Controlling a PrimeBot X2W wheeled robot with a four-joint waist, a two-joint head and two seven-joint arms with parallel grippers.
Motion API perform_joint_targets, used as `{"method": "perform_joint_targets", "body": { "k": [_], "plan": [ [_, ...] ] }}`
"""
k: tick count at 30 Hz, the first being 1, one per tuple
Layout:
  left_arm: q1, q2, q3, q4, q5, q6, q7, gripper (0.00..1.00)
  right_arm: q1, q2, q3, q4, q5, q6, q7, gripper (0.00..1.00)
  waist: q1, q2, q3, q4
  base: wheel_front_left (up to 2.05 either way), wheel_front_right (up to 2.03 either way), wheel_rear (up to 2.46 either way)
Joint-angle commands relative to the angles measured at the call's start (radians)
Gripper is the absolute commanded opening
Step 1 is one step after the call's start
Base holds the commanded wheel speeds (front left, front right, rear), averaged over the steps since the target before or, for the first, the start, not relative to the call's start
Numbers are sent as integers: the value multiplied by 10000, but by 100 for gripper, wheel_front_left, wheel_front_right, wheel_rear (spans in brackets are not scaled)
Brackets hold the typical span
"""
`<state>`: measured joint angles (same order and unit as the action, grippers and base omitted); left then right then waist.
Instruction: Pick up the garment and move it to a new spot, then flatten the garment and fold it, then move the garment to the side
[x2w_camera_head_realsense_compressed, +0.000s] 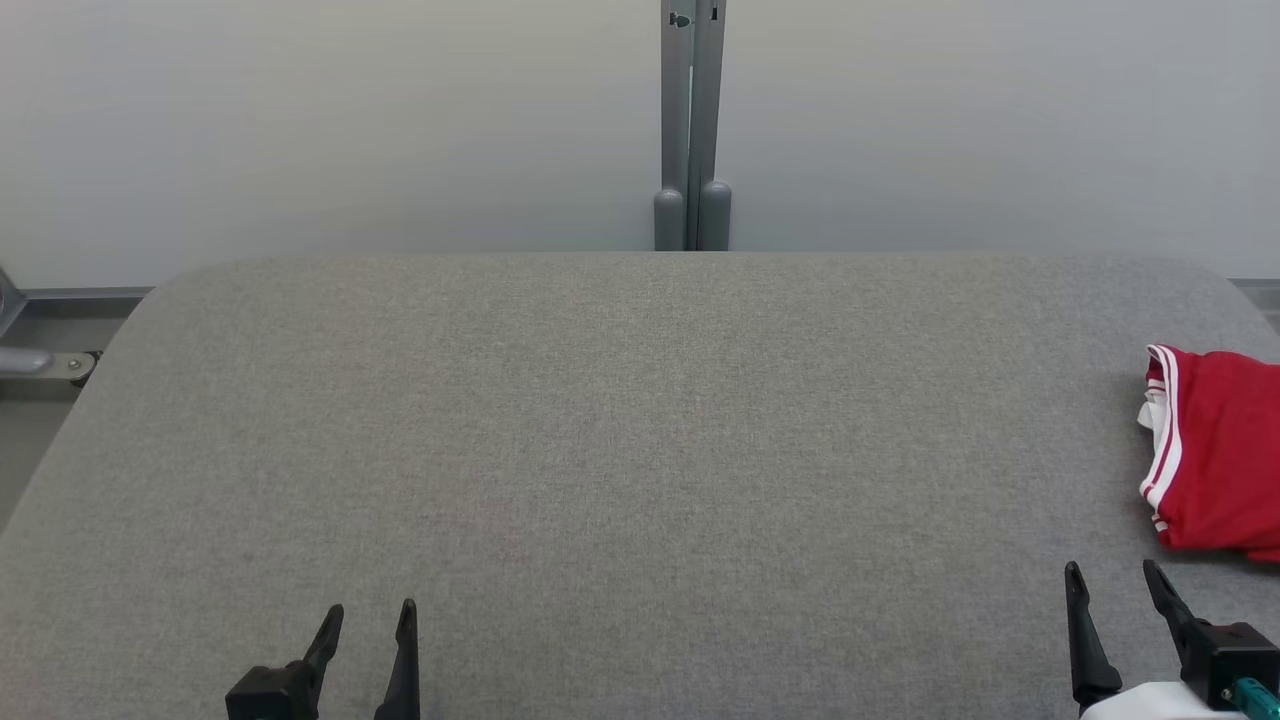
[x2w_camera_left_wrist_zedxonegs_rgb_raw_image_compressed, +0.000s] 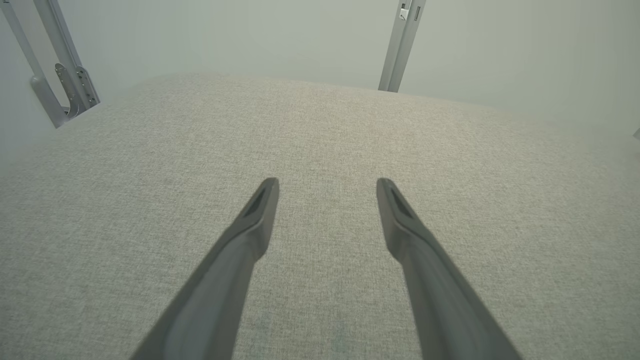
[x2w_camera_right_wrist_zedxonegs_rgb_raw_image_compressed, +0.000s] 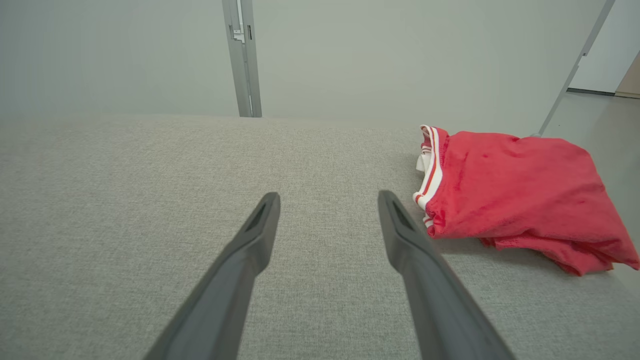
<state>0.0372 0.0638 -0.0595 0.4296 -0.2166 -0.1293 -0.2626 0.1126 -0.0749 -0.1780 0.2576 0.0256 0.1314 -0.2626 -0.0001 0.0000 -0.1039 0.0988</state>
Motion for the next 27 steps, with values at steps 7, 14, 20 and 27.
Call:
{"method": "perform_joint_targets", "body": {
  "k": [7,14,20,27],
  "plan": [
    [-61,110,20,-37,-22,-28,-23,100,-141,13,14,164,82,-16,-28,100,1,0,16,-24,0,0,0],
    [-54,101,-2,-66,-31,-28,-23,100,-114,16,-21,188,31,-16,-28,100,1,0,15,-303,0,0,0],
    [-28,98,-12,-76,-41,-28,-23,100,-50,-67,4,131,-86,-16,-28,100,1,0,-10,-284,0,0,0],
    [210,48,-131,256,-41,2,68,0,30,-2,327,242,-203,4,37,0,1,0,-10,-267,0,0,0]
  ]
}}
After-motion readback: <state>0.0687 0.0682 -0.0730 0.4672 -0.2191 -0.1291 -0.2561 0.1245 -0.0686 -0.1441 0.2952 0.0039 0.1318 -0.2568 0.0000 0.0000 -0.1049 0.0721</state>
